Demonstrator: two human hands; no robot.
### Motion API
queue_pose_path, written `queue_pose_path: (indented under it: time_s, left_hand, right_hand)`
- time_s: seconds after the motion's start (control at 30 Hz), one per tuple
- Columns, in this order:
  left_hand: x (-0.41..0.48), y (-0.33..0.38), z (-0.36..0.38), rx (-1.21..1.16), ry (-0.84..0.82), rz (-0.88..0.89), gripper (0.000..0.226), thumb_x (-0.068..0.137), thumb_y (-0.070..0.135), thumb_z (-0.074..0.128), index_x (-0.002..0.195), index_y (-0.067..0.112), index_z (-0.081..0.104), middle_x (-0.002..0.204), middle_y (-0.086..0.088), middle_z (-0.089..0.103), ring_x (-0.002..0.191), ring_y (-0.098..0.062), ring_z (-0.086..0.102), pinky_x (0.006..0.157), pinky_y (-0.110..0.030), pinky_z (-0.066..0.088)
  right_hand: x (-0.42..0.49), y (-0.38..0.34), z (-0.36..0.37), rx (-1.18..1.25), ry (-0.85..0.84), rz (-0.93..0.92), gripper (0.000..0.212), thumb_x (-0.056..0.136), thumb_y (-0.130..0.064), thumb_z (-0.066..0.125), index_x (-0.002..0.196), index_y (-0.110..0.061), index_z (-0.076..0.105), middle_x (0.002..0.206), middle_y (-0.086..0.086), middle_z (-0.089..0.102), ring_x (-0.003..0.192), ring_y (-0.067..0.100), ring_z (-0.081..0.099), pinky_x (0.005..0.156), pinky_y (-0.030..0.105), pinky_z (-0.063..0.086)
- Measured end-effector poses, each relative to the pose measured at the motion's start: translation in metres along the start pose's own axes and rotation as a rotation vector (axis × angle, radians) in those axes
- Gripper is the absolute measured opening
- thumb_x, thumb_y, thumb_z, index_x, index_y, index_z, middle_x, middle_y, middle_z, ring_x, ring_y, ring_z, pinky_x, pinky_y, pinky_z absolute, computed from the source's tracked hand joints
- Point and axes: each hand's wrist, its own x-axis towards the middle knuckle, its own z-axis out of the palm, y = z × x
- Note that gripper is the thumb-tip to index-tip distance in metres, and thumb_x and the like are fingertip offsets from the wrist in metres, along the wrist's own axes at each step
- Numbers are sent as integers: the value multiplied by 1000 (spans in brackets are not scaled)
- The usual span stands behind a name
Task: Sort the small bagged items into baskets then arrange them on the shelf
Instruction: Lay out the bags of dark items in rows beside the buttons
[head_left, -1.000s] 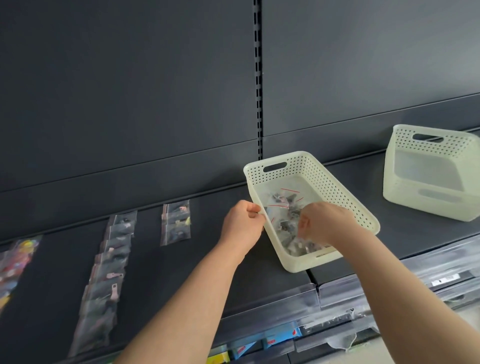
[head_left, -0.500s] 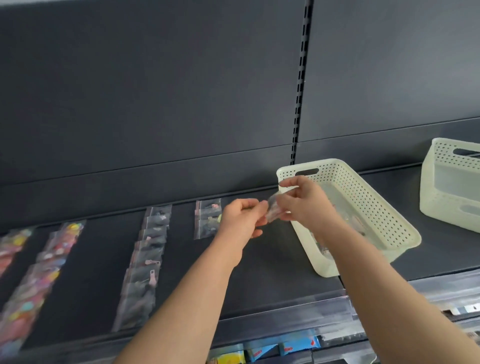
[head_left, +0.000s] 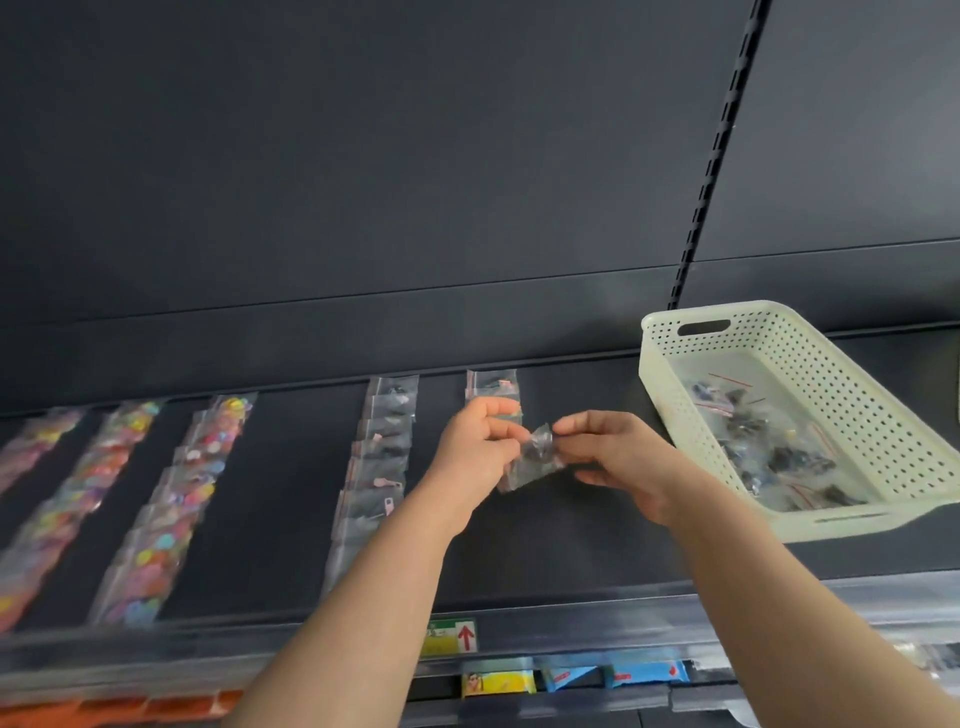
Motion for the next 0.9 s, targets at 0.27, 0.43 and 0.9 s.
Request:
queue_pose_path:
  time_s: [0.27, 0.43, 0.9]
  left_hand:
    - [1, -7, -17, -49, -44, 18, 44, 91, -12, 49, 120, 20, 54, 89, 4, 68, 83, -11, 59, 78, -23, 46]
    - [5, -15, -23, -72, -7, -115, 42, 88, 3, 67, 125, 16, 52, 106, -8, 66, 90, -17, 65, 79, -30, 58]
    - [29, -44, -24, 225, 313, -127, 36, 85, 23, 73, 116, 18, 56, 82, 12, 63, 79, -13, 65, 76, -31, 55]
  right_hand:
    - [5, 11, 21, -49, -83, 26, 17, 91, -35, 61, 101, -22, 67, 97, -8, 70, 96, 5, 61, 77, 26, 42]
    - [9, 15, 26, 39, 40, -27, 7, 89, -21, 66, 84, -21, 61, 81, -5, 66, 75, 6, 61, 71, 24, 47]
    - [41, 23, 48, -400, 382, -34, 12, 83, -34, 65, 74, -27, 66, 69, -9, 71, 72, 10, 67, 66, 34, 57]
